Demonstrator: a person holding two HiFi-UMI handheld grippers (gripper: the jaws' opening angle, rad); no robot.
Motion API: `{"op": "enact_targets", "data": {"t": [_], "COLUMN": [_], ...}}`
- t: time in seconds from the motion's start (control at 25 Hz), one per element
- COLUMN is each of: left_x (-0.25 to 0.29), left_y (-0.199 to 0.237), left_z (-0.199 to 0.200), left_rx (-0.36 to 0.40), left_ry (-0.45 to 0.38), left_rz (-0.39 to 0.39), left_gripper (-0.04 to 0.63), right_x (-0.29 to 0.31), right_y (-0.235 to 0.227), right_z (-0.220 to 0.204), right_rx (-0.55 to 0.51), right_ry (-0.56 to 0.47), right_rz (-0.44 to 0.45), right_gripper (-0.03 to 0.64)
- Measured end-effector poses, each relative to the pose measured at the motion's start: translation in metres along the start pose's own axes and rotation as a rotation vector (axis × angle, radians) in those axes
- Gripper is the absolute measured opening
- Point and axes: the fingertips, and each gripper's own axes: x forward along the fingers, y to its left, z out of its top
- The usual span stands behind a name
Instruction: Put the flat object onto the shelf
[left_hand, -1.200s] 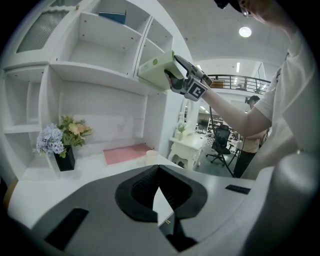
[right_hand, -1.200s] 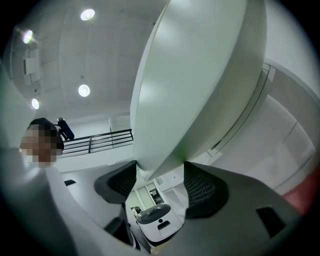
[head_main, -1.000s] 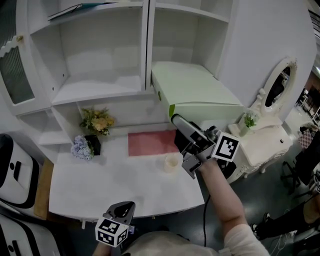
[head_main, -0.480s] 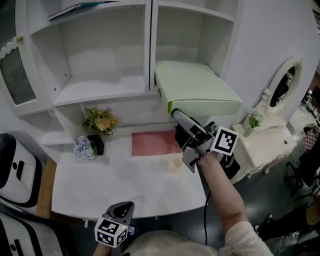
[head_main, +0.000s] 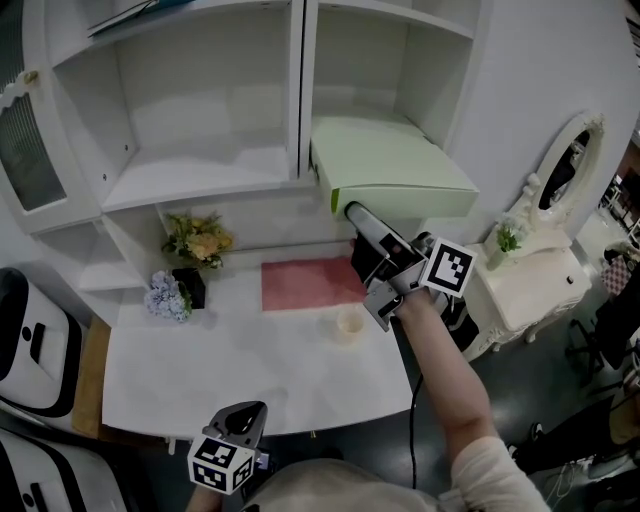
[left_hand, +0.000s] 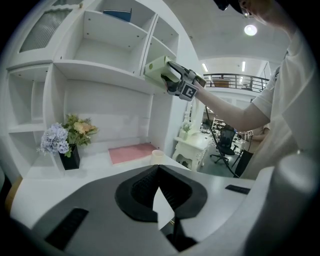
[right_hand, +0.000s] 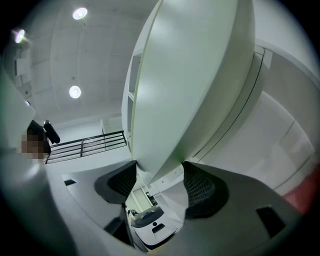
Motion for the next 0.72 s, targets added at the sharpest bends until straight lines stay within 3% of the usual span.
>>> {"op": "enact_targets", "data": {"t": [0.72], "left_x": [-0.014], "left_y": [0.013], "left_z": [-0.006], "left_rx": [-0.021], "left_ry": [-0.01], "left_rz": [0.019], "left_gripper": [0.014], "right_x": [0.004], "right_y": [-0.044], "right_z": [0.018], "right_rx": [0.008], "right_ry": [-0.057], "right_rz": [-0.158], "right_gripper": [0.325]}}
